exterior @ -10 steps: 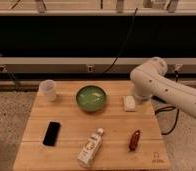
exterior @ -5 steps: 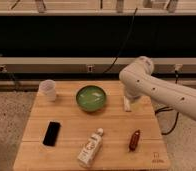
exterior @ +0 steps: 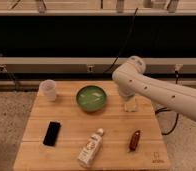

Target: Pick up the ceramic bowl

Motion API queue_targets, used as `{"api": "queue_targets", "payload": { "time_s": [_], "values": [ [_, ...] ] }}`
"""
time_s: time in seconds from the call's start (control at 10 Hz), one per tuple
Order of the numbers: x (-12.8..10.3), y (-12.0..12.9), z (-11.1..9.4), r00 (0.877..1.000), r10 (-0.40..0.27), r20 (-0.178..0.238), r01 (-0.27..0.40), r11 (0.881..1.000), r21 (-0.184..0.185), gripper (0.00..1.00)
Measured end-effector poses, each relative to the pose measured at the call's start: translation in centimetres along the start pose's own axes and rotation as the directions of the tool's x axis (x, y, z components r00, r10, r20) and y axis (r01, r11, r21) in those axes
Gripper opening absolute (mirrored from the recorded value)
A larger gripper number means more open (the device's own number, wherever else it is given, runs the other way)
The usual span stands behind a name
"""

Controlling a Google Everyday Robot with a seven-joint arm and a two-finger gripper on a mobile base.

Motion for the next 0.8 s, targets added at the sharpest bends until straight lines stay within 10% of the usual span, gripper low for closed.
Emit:
{"api": "queue_targets", "payload": {
  "time_s": [0.8],
  "values": [
    [-4.6, -2.9, 0.5, 0.991, -0.135, 0.018, 0.134, 0.99, 0.04, 0.8]
  ]
}}
